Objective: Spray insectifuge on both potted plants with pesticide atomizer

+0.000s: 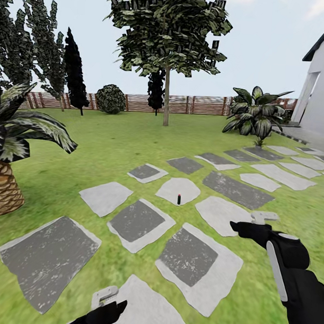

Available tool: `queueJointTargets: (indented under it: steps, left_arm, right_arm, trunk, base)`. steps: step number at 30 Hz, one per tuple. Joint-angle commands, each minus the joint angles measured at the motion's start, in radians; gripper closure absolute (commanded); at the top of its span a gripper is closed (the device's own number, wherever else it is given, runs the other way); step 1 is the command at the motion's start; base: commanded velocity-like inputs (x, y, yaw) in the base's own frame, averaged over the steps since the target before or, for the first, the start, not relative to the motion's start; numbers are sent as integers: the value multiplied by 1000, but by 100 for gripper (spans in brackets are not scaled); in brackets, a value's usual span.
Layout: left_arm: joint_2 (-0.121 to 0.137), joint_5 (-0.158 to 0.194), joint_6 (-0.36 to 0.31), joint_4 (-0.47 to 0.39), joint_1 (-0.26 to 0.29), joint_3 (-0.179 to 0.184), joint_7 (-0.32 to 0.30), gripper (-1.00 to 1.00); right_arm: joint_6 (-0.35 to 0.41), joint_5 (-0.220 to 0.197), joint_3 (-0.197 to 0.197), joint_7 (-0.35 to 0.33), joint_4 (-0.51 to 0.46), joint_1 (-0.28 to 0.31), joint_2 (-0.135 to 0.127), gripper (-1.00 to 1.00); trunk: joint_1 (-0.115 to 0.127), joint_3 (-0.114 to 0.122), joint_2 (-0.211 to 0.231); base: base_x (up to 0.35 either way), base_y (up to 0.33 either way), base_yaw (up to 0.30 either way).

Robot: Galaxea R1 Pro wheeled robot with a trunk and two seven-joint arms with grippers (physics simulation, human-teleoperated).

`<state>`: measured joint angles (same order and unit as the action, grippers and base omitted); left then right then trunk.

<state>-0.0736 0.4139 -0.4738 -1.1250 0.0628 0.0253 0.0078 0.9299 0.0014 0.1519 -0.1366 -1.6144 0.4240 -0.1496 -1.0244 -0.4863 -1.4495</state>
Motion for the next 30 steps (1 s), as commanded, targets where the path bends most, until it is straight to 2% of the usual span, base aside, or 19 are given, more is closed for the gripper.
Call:
queueJointTargets:
  steps: [1, 12, 30]
  left_arm:
    - [0, 5, -5, -1, 0, -1, 1, -100]
    - [0, 4, -5, -1, 0, -1, 2, -100]
    - [1, 5, -5, 0, 1, -5, 1, -100]
  right_arm:
    - [5, 1, 0, -4, -1, 1, 0, -100]
    - [4, 0, 0, -5, -1, 1, 2, -100]
    - [14, -4, 7, -8, -1, 5, 5, -100]
  trunk:
    - [-1, -1, -1]
    - [-1, -1, -1]
    - [-1, -1, -1]
  base:
    - [335, -53, 0]
    - [326, -131, 0]
    - [278, -234, 0]
